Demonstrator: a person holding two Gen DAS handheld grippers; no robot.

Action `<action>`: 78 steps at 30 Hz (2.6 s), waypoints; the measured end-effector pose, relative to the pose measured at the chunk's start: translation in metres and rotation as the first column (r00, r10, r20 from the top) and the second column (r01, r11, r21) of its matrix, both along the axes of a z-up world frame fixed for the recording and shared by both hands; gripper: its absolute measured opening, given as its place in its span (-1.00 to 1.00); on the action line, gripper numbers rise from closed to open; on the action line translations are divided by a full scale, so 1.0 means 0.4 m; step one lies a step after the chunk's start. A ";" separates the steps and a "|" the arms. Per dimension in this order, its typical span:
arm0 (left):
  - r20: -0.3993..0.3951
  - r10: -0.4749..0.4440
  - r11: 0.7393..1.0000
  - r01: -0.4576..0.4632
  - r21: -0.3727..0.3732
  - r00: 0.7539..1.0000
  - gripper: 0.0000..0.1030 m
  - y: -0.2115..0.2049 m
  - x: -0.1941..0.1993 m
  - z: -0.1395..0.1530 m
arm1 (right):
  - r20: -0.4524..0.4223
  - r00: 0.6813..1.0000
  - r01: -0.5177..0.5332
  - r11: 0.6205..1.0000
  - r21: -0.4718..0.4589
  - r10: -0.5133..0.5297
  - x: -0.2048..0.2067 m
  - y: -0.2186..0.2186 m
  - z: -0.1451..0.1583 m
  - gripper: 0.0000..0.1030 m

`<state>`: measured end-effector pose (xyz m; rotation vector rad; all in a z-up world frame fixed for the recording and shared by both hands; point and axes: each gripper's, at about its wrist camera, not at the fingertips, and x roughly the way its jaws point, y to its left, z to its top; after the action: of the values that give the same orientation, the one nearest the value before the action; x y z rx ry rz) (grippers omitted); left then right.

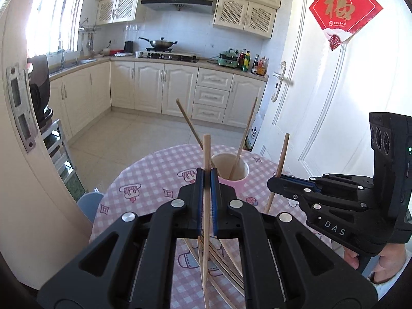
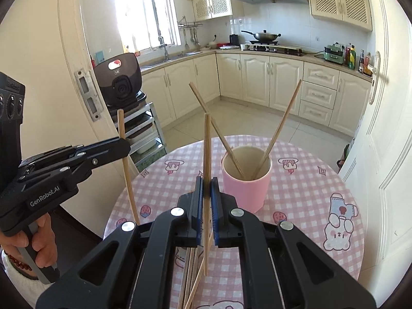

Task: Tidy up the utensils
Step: 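Lift both chopsticks upright and bring them above the pink cup, then lower both chopsticks into the cup and open both grippers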

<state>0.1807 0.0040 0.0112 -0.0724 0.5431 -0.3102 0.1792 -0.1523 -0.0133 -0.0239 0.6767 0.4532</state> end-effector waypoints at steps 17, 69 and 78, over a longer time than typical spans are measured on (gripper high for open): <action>0.152 0.063 0.995 -0.050 -0.088 0.986 -0.90 -0.071 0.080 0.097 | 0.177 0.978 0.096 0.992 0.086 -0.110 0.004 -0.041 0.131 -0.91; 0.121 0.153 0.985 -0.141 -0.102 0.981 -0.85 -0.079 0.190 -0.039 | 0.132 0.950 0.271 0.957 0.103 -0.283 0.108 -0.077 -0.030 -0.87; 0.143 0.174 0.984 -0.165 -0.069 0.974 0.08 -0.062 0.130 -0.037 | 0.139 0.950 0.263 0.957 0.122 -0.279 0.071 -0.074 -0.007 -0.68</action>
<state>0.2326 -0.0206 -0.0037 -0.1491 0.3768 -0.1624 0.2075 -0.1818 -0.0162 0.1283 0.4933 0.2166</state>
